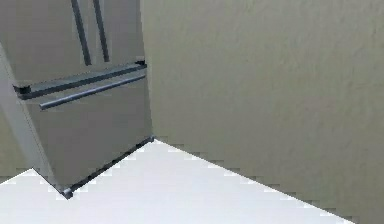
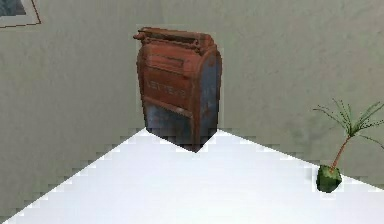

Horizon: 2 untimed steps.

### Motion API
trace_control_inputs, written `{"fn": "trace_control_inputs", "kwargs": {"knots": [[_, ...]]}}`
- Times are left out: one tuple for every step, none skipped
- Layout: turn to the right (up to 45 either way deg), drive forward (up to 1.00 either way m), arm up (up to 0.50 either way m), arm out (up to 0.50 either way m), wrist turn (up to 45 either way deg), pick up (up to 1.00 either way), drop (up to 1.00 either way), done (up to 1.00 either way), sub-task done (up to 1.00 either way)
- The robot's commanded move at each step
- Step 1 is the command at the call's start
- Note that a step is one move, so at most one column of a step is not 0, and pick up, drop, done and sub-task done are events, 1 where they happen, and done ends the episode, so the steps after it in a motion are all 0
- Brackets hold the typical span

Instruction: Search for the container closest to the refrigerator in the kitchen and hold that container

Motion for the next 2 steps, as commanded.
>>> {"fn": "trace_control_inputs", "kwargs": {"knots": [[-45.0,0.0,0.0,0.0,0.0,0.0,0.0,0.0,0.0],[-9.0,0.0,0.0,0.0,0.0,0.0,0.0,0.0,0.0]]}}
